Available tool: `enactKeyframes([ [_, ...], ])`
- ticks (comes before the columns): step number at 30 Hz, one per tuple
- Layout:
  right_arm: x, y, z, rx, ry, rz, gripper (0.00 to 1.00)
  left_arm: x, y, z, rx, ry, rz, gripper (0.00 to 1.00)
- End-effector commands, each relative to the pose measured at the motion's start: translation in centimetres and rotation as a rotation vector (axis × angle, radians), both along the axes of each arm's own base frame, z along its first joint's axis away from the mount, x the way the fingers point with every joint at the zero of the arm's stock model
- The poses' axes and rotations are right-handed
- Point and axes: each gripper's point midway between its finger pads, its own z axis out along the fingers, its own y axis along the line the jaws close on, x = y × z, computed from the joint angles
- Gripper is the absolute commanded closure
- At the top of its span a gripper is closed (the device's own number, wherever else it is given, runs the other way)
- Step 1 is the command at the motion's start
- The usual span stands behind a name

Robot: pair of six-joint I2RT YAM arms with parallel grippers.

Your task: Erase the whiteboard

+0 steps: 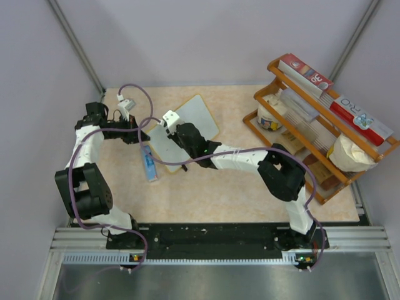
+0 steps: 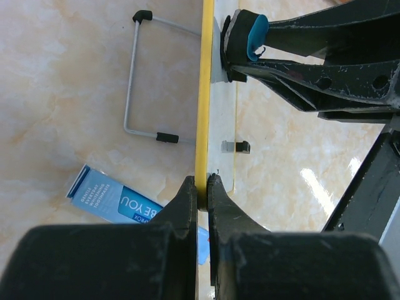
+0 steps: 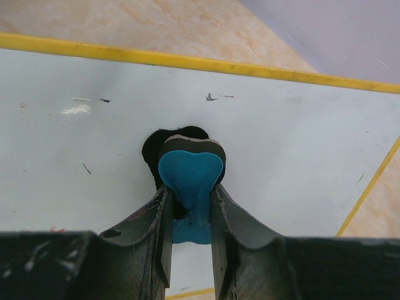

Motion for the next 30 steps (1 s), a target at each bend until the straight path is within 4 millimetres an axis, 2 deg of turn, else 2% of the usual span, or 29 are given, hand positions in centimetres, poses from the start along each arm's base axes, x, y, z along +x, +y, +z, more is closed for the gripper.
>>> enactKeyframes([
  [1,0.9,-1.9,-2.5,-0.031,0.027,-0.061,1.00,-1.8,-0.7,-1.2,0.049,0.026,-0.063,1.00],
  [3,-0.3,-0.9,-2.5,-0.019,0.027,-0.023,1.00,-1.8,-0.8,-1.1,0.048,0.023,-0.064,1.00],
  [12,-5.7,1.7,-4.8,-0.031,0.094,0.117,1.00,-1.7,-0.9,-0.9,0.035,0.028,-0.059,1.00],
  [16,-7.4,3.0,-5.1,-0.035,0.106,0.165,1.00,-1.7,-1.0,-0.8,0.030,0.032,-0.055,1.00],
  [23,-9.7,4.8,-5.8,-0.044,0.136,0.224,1.00,-1.7,-1.0,-0.5,0.027,0.025,-0.050,1.00],
  [30,-11.1,5.8,-6.3,-0.052,0.156,0.260,1.00,-1.8,-1.1,-0.6,0.024,0.031,-0.051,1.00],
])
